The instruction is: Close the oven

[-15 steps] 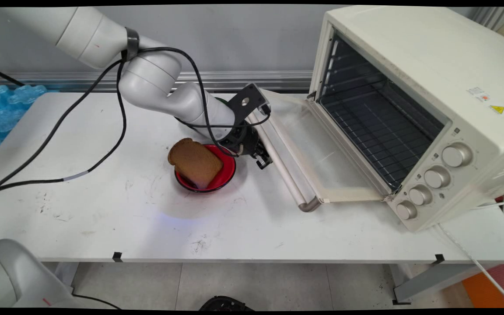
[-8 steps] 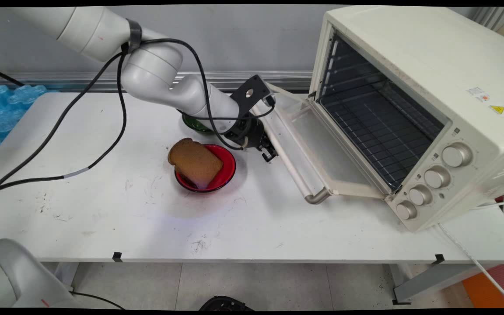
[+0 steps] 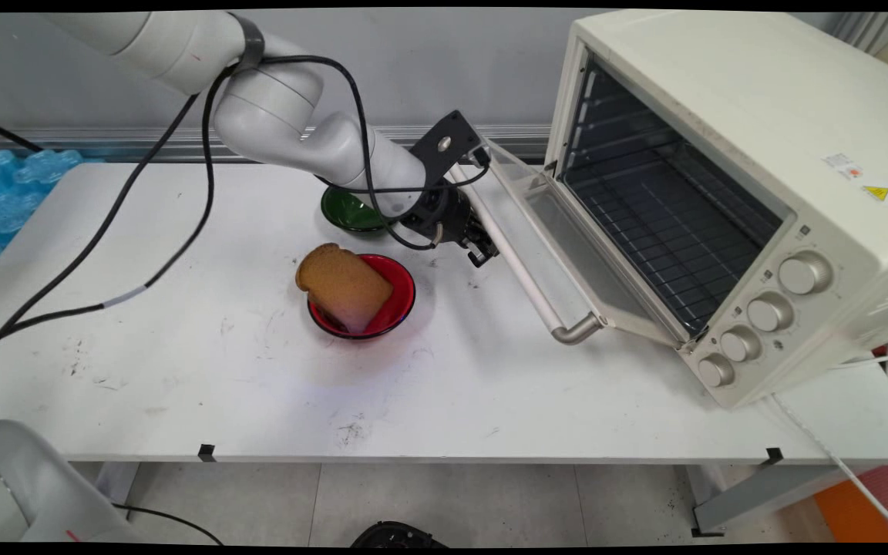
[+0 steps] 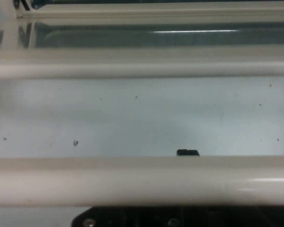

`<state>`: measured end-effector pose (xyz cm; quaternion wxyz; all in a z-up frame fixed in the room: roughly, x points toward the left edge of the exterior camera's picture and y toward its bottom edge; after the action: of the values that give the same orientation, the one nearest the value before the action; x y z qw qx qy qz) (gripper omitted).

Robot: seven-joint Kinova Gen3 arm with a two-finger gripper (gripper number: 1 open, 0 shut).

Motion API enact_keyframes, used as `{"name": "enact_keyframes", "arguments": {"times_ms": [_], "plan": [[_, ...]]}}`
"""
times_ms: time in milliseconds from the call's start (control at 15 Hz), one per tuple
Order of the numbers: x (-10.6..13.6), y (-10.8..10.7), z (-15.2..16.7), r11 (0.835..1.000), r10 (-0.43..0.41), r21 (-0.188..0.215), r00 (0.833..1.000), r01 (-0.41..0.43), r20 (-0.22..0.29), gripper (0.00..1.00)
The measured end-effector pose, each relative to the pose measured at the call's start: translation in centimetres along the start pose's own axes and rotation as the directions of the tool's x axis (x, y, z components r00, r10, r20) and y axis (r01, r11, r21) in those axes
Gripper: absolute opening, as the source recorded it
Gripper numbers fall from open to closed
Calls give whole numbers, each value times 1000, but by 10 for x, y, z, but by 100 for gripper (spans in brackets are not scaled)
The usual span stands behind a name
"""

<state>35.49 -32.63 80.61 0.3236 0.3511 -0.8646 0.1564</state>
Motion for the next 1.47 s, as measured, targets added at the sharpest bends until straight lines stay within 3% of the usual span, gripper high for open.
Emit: {"name": "enact_keyframes", "arguments": {"times_ms": [800,1467], "plan": [[16,2,-4,999,-7,-47,999,5,-38,0],[37,-1,-5,998,2,-57,997,-7,-83,0]]}}
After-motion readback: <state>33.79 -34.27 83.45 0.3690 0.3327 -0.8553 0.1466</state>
